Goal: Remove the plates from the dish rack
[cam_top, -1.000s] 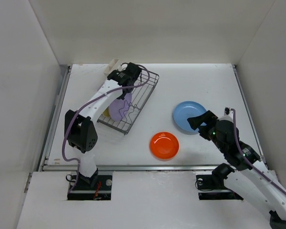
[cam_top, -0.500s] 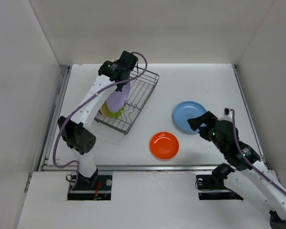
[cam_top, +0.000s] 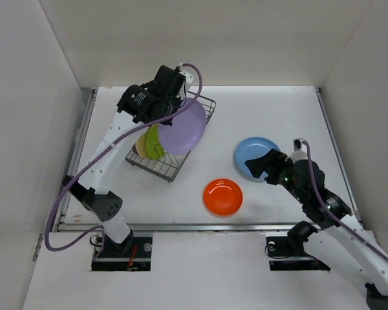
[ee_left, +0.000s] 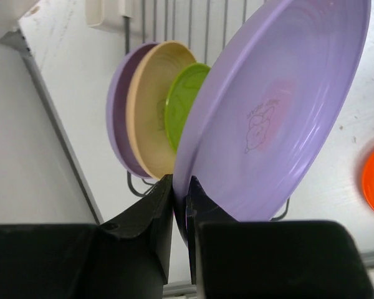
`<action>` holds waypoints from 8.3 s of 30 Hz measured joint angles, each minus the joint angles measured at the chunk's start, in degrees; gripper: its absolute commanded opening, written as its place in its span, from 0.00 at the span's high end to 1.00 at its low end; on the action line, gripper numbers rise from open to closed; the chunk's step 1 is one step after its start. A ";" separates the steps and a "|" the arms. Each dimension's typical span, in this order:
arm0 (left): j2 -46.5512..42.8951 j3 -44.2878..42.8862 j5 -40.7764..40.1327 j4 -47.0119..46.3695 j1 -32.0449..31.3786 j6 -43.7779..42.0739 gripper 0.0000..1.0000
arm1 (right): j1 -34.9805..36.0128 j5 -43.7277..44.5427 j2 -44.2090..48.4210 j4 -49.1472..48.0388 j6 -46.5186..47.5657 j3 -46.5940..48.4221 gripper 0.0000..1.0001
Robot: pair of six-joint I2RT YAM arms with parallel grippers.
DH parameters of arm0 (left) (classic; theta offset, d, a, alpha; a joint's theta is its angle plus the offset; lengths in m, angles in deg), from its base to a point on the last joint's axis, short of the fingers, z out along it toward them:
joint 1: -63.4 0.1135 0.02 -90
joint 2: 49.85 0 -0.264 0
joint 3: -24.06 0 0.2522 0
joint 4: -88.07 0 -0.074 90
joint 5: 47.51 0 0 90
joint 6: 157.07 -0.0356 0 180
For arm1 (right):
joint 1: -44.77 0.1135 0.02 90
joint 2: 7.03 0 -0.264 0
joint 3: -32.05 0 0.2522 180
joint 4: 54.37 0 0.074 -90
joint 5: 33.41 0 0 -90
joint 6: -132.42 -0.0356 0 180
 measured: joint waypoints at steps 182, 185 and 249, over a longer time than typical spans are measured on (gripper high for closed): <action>10.38 16.96 -5.60 -6.64 8.57 0.22 0.99 | -2.73 22.47 -66.51 4.70 -9.35 23.96 0.24; 9.53 16.31 -5.55 -6.36 8.41 0.22 1.00 | -2.73 22.58 -66.40 4.87 -9.99 23.96 0.24; 14.93 15.04 29.83 -3.74 -10.19 -7.15 0.09 | -1.51 27.04 -16.96 15.08 -14.08 10.12 0.19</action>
